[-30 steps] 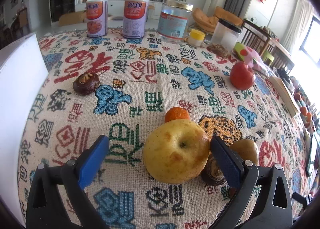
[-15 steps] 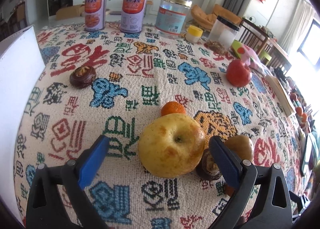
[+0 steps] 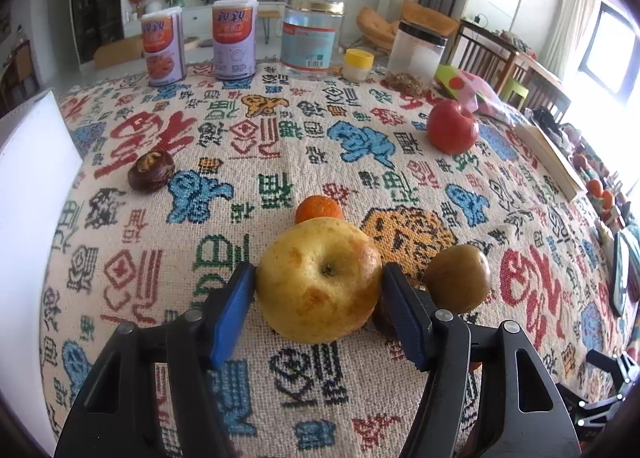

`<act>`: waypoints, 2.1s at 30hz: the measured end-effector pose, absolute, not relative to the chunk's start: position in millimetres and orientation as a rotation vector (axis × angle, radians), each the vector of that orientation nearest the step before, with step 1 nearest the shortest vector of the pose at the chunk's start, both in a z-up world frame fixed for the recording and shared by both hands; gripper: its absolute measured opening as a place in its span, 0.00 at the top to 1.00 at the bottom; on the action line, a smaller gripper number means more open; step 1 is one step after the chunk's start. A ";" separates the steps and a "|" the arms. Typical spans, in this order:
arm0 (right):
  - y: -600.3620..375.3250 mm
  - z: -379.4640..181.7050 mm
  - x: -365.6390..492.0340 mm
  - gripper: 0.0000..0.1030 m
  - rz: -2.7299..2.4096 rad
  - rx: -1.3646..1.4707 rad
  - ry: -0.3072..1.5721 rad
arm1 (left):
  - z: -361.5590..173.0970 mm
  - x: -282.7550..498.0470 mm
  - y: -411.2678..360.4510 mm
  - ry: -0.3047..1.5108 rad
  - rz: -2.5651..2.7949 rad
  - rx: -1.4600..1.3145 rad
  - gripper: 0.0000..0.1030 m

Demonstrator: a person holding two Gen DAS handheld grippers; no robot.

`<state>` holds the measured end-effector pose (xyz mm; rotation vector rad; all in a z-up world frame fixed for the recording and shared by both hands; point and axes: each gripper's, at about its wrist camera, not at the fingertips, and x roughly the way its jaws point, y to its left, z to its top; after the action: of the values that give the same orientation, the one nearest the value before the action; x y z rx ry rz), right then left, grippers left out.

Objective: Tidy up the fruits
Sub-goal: 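Move the left gripper to the yellow pear and close on it, then lift the yellow pear with the left gripper and carry it off the cloth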

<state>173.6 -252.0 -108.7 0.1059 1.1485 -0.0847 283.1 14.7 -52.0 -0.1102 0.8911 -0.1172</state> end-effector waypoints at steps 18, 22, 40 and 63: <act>-251.5 -108.5 174.0 0.00 -0.085 0.105 1.149 | -30.6 197.8 61.7 0.903 -0.095 -0.210 0.35; -251.5 -108.5 174.0 0.00 -0.085 0.105 1.149 | -34.0 178.1 63.4 0.916 -0.087 -0.177 0.35; -251.7 -108.4 174.2 0.00 -0.084 0.105 1.149 | -49.4 157.6 48.3 0.881 -0.078 -0.072 0.13; -251.9 -108.3 174.4 0.00 -0.085 0.105 1.150 | -89.2 157.9 52.8 0.924 0.005 0.003 0.05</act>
<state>174.4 -251.9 -108.3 0.1050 1.1497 -0.0846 157.9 52.8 -89.2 0.0033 0.9244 0.0054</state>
